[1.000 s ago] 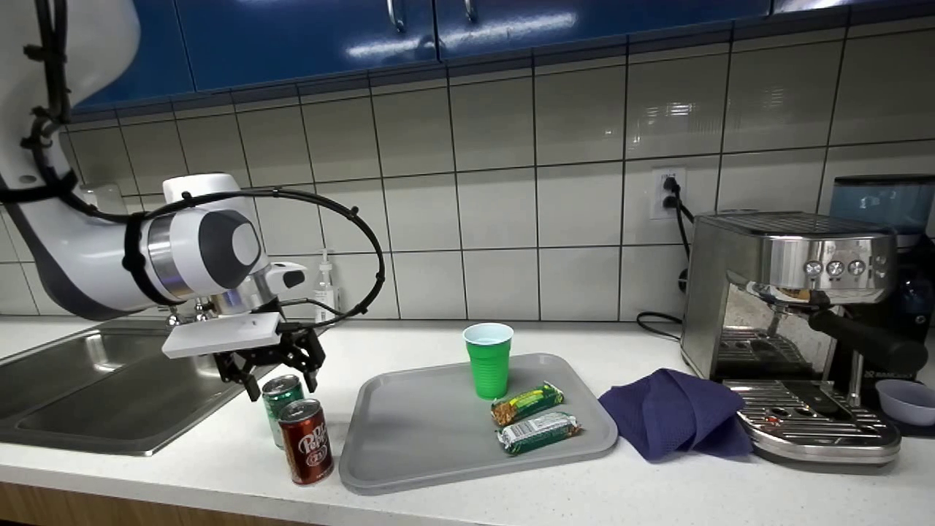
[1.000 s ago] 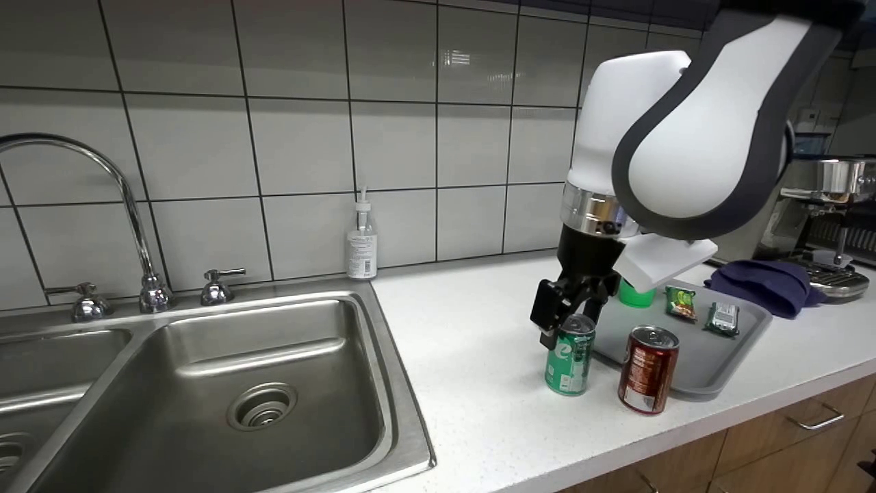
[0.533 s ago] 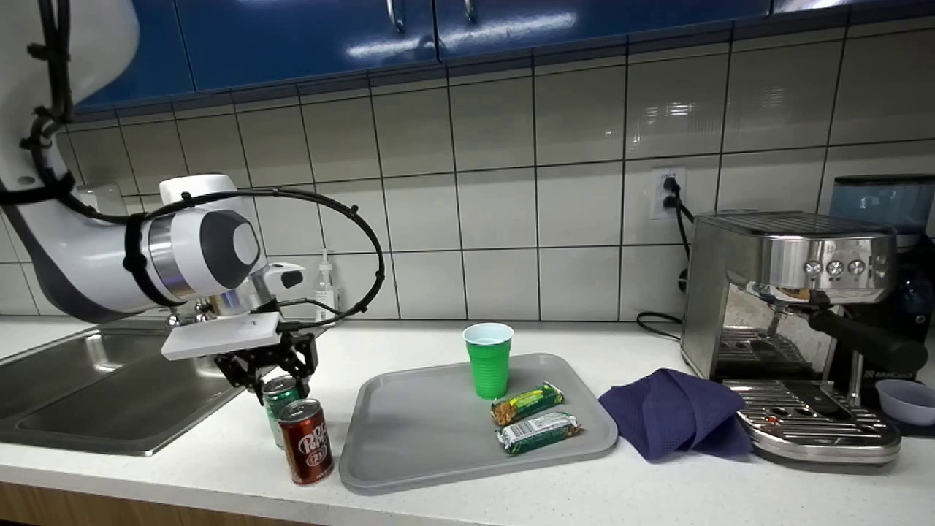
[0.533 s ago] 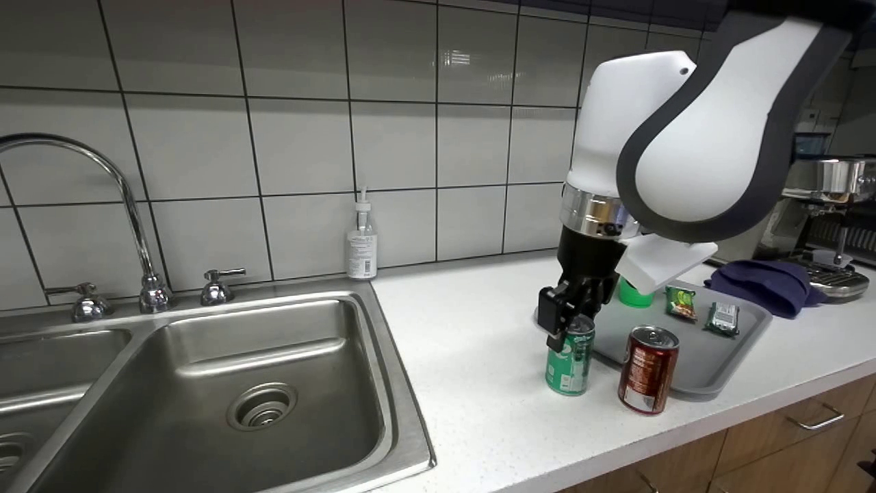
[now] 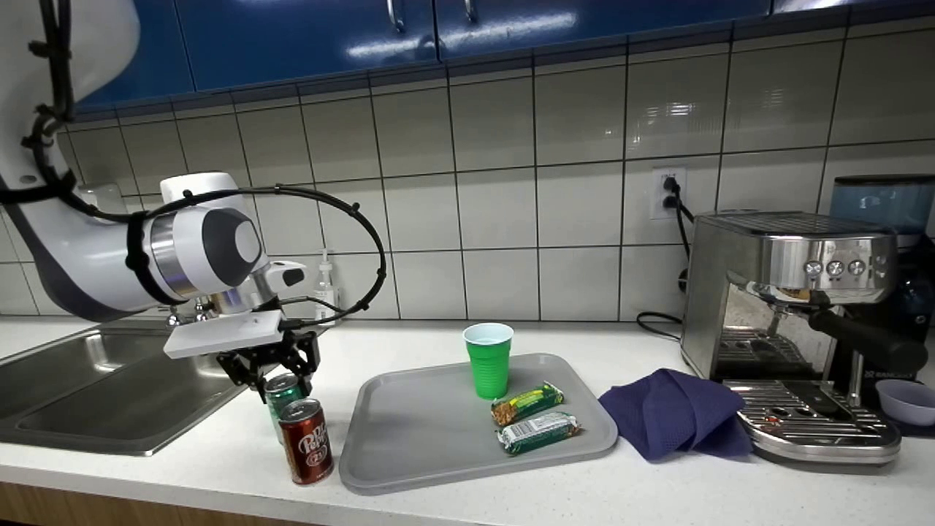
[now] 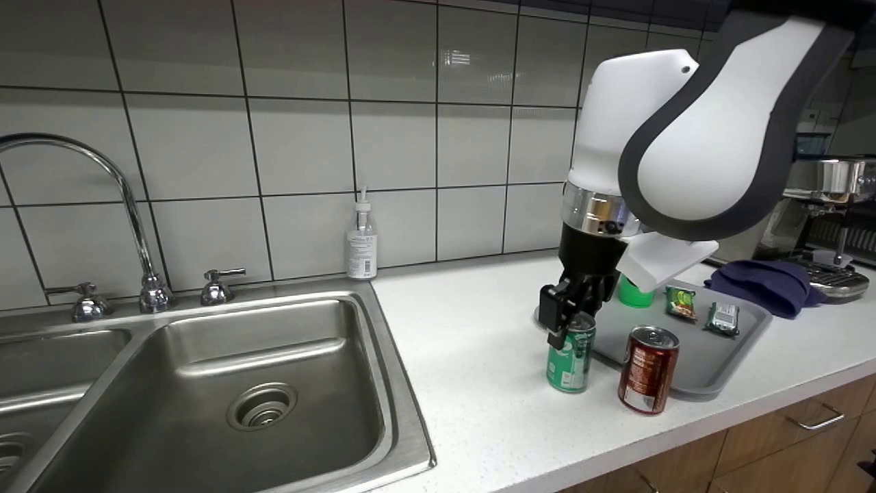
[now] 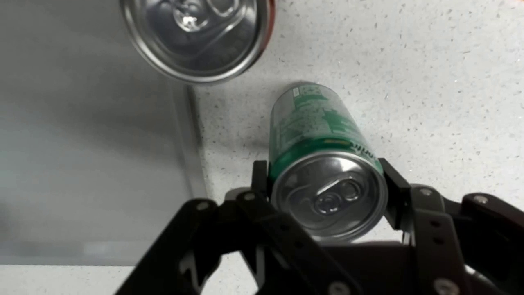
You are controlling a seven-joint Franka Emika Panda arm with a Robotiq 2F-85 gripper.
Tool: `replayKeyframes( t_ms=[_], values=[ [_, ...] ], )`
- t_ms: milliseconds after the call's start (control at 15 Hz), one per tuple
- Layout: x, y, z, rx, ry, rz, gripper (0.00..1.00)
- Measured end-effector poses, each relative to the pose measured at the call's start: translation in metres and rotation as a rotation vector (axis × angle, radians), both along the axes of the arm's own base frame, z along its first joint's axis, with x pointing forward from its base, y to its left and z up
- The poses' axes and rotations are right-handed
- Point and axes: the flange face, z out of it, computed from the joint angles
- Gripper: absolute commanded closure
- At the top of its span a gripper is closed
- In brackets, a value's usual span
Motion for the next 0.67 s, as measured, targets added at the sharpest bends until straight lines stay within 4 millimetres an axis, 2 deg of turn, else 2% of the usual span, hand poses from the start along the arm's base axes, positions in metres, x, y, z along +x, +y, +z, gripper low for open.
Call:
replayKeyframes(
  t_ms=[667],
  values=[
    [0.023, -0.010, 0.030, 0.027, -0.076, -0.076, 0.61]
  ],
)
